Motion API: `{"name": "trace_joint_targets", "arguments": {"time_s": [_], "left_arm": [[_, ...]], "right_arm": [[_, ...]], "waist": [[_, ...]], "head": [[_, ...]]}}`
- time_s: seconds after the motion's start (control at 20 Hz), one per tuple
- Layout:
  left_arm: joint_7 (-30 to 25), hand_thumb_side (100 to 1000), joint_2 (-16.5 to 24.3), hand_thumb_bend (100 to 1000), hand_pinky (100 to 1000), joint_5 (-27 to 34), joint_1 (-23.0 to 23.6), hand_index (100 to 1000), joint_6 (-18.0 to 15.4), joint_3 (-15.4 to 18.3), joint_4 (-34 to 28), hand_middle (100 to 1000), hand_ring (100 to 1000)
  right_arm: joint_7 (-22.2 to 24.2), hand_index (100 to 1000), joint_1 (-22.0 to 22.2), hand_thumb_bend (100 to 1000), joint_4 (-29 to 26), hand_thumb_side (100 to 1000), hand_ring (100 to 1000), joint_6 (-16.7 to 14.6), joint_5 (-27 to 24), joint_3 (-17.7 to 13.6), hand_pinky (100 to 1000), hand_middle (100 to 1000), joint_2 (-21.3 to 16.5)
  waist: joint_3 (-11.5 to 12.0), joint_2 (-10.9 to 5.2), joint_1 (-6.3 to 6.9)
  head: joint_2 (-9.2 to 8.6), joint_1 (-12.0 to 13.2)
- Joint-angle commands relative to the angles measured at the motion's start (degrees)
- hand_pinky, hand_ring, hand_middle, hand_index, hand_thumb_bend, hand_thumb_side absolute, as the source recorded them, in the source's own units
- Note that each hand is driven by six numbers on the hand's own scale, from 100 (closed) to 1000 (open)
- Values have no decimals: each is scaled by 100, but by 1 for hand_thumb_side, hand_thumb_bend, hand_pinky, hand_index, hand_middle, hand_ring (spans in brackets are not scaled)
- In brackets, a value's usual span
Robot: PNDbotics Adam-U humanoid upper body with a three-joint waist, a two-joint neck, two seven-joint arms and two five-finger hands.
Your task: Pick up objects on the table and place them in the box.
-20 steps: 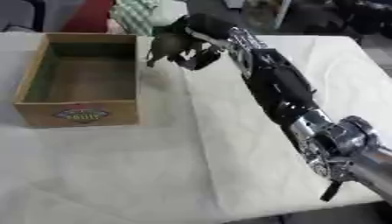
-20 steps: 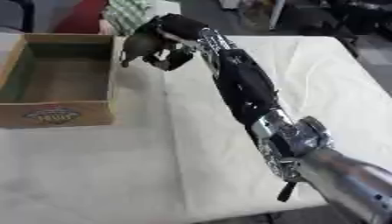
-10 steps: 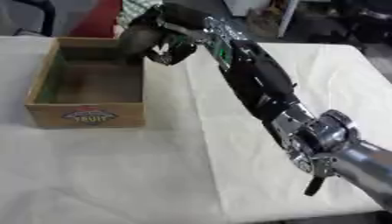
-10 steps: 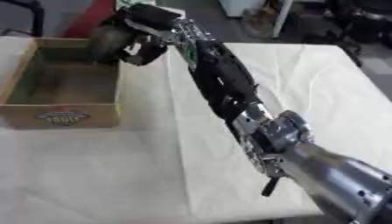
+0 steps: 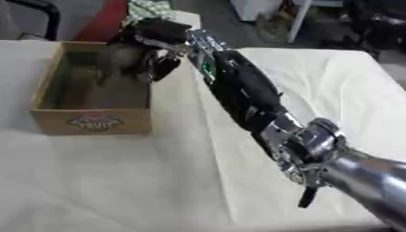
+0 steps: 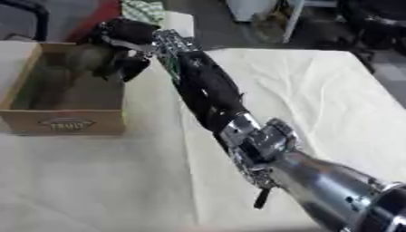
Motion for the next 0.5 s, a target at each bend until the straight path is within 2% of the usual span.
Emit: {"name": "trace_joint_targets", "arguments": {"time_s": [0.05,0.5], "left_arm": [[-30,843,20,100,675,35,-92,565,-5,-16,-90,580,676],[-37,844,14,100,675,38,-92,564,-4,-21,-91,580,675]], "right_arm": [[-43,480,-65,100,32,289,591,-11,235,-27,758,289,30],[-436,541,-33,100,101,291,624,-71,679,-20,770,343,195]], "waist": [[15,-85,57],[23,-71,68]], "head": [[-64,-47],[-41,-91]]}}
